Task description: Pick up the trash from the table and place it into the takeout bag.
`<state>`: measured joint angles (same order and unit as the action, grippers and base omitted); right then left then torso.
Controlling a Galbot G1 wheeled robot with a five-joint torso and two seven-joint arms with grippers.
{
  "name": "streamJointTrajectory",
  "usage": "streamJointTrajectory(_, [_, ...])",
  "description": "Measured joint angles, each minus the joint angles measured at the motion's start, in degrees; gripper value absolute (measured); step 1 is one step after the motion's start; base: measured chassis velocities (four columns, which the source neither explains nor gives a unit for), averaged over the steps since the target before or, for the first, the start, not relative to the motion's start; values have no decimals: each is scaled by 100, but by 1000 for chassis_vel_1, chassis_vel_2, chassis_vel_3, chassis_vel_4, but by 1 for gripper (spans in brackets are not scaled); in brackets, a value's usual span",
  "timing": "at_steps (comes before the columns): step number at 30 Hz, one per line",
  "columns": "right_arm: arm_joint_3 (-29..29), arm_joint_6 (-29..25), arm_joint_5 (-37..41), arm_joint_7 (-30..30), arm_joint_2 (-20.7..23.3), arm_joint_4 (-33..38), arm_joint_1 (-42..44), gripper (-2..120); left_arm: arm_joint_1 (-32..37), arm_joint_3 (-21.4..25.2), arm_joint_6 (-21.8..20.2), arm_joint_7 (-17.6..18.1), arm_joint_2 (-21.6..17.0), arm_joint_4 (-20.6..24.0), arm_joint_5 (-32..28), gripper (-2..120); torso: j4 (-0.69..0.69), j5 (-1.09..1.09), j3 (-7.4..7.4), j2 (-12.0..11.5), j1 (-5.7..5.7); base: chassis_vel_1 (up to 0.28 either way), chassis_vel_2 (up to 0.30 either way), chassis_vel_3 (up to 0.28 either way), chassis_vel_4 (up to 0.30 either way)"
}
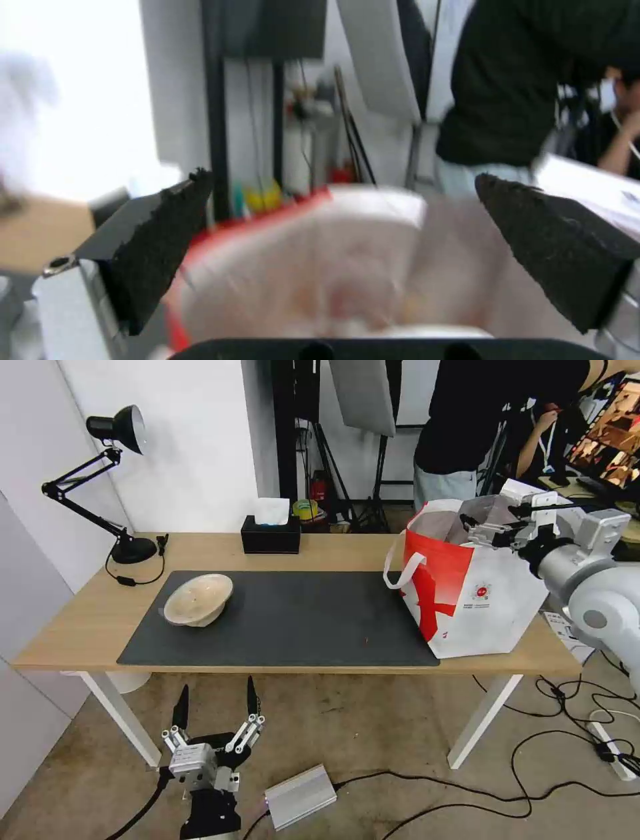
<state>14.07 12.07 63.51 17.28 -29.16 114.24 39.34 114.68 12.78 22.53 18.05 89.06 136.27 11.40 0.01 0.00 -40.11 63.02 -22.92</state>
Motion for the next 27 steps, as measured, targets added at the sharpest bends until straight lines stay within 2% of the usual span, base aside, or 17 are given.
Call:
streamJointTrajectory(1, [60, -318, -5, 87, -44, 173, 172, 100, 2, 0, 1, 1, 1, 2, 0, 100, 1, -1, 0, 0, 0, 0, 0, 0, 0])
streamJointTrajectory(2, [60, -318, -5, 87, -44, 173, 172, 100, 2, 0, 1, 1, 1, 2, 0, 100, 1, -1, 0, 0, 0, 0, 0, 0, 0])
streamJointTrajectory(4, [178, -763, -98, 240, -111, 483, 515, 100, 3, 0, 2, 1, 1, 2, 1, 100, 0, 0, 0, 0, 0, 0, 0, 0, 0])
streamJointTrajectory(5, [178, -763, -98, 240, -111, 483, 515, 100, 3, 0, 2, 1, 1, 2, 1, 100, 0, 0, 0, 0, 0, 0, 0, 0, 0])
streamJointTrajectory(8, [530, -1529, -462, 498, -286, 1171, 1333, 100, -18, -6, 3, 2, 10, 1, 1, 100, -1, -1, 0, 0, 0, 0, 0, 0, 0])
streamJointTrajectory(11, [602, -1732, -615, 579, -360, 1345, 1591, 100, -24, -9, 3, 2, 14, -3, 1, 100, -1, -1, 1, 0, 1, 0, 0, 0, 0])
streamJointTrajectory(13, [606, -2076, -989, 786, -549, 1629, 1965, 100, -27, -12, 4, 1, 35, -10, 2, 100, -2, 0, 1, 0, 0, 0, 0, 0, 0])
streamJointTrajectory(17, [488, -2263, -1374, 1042, -740, 1893, 2218, 100, -12, -7, 17, 1, 77, 5, 16, 100, 2, -1, 0, 0, 0, 0, 0, 0, 0])
streamJointTrajectory(23, [461, -2377, -1821, 1175, -891, 2126, 2649, 100, -9, 1, 23, 0, 85, 15, 18, 100, -1, -1, 1, 0, 1, 0, 0, 0, 0])
streamJointTrajectory(27, [433, -2514, -2558, 1325, -1128, 2368, 3448, 100, -10, 2, 29, -5, 105, 17, 20, 100, -1, 0, 1, 0, 1, 0, 0, 0, 0])
